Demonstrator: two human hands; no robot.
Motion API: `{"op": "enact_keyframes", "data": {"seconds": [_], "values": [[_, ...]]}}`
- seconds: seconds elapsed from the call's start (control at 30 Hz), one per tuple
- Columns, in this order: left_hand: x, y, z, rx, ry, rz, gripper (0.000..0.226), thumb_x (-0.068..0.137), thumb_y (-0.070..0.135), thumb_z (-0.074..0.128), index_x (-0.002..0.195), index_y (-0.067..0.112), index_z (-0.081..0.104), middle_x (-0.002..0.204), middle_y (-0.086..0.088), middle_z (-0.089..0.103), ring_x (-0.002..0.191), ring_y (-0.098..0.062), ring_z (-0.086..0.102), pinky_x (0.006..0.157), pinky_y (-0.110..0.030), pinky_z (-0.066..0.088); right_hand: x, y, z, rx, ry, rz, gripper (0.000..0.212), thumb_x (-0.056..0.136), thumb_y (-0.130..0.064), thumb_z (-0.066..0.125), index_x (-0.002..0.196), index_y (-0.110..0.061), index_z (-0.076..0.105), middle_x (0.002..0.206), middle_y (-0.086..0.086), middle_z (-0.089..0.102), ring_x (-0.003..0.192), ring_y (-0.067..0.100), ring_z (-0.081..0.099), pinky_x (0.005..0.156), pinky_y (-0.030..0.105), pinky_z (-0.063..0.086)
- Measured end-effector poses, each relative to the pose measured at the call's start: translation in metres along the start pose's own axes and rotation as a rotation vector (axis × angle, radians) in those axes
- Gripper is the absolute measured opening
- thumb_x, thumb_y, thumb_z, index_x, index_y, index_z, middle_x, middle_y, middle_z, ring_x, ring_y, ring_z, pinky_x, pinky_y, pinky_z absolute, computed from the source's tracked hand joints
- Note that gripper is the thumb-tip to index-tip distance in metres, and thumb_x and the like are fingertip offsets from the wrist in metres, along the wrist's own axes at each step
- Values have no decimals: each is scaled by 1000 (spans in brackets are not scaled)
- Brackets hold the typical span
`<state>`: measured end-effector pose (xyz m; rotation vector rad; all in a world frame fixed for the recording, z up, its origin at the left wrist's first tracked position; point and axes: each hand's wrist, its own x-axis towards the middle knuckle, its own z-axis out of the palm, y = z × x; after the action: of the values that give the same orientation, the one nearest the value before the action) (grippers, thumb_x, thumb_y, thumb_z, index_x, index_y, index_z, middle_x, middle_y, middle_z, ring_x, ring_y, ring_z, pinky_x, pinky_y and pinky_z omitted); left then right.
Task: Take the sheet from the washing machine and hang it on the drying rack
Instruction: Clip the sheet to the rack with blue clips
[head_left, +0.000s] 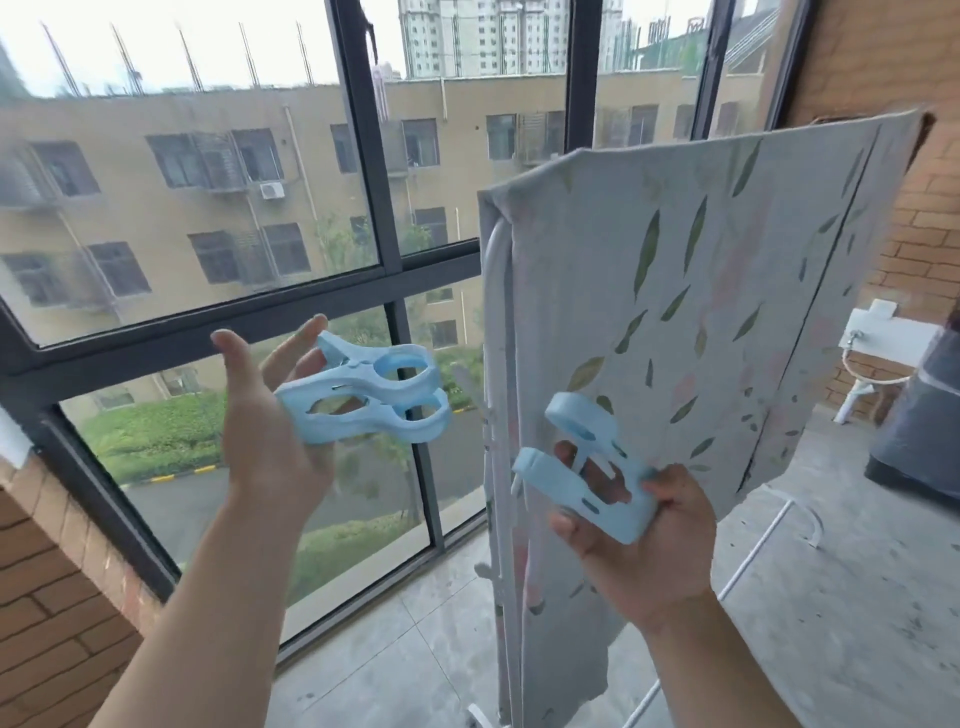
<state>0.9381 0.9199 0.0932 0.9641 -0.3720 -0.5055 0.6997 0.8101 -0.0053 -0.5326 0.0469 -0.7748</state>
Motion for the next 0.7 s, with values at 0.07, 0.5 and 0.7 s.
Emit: {"op": "enact_keyframes", "data": {"seconds": [0.07, 0.5, 0.7], "values": [[-10, 20, 20, 2, -33, 68, 82, 95, 74, 18, 115, 20, 76, 109, -7, 73, 90, -22, 72, 70, -33, 57, 8, -14, 14, -4, 7, -56, 42, 69, -31, 62, 105, -12, 74, 105, 11, 66, 94, 29, 58, 63, 34, 47], [-43, 69, 180, 258, -206, 655, 59, 93, 62, 18, 92, 38, 72, 79, 10, 72, 75, -10, 70, 63, -31, 55, 46, -132, 85, -74, 205, -407, 34, 94, -41, 64, 116, -15, 64, 97, 7, 67, 93, 24, 70, 91, 43, 59], [-25, 50, 204, 566, -310, 711, 64, 93, 71, 16, 91, 43, 74, 85, 7, 75, 83, -14, 71, 70, -41, 57, 60, -186, 88, -275, 377, -553, 31, 87, -40, 71, 113, -23, 67, 93, -1, 64, 87, 17, 65, 90, 38, 55]]}}
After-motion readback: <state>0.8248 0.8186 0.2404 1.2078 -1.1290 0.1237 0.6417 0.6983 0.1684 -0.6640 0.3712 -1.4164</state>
